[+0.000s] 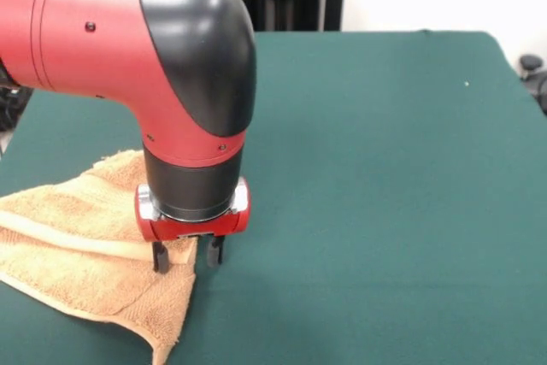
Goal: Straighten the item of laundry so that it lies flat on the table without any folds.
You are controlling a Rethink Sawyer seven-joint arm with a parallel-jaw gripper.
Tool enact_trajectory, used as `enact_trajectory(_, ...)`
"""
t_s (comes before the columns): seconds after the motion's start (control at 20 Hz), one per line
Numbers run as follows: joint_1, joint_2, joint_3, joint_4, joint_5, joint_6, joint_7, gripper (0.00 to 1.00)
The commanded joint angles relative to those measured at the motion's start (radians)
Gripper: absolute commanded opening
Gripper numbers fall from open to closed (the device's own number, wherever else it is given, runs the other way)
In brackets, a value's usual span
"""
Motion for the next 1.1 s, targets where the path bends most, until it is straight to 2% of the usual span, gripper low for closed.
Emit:
enact_trajectory(0.05, 0.057, -0.038, -0.013, 0.066, -0.031, 0.130, -0.145, 1.00)
enact_trajectory(0.1, 0.052, -0.042, -0.016, 0.076, -0.031, 0.119, -0.151, 1.00)
enact_trajectory(0.15, 0.056, -0.026, -0.009, 0.033, -0.033, 0.140, -0.167, 1.00)
enact_trajectory(0.25, 0.065, -0.025, -0.010, 0.024, -0.038, 0.133, -0.169, 1.00)
enact_trajectory(0.45, 0.050, -0.051, -0.023, 0.075, -0.044, 0.089, -0.176, 1.00)
enact_trajectory(1.1, 0.058, -0.063, -0.050, 0.092, -0.078, 0.087, -0.154, 1.00)
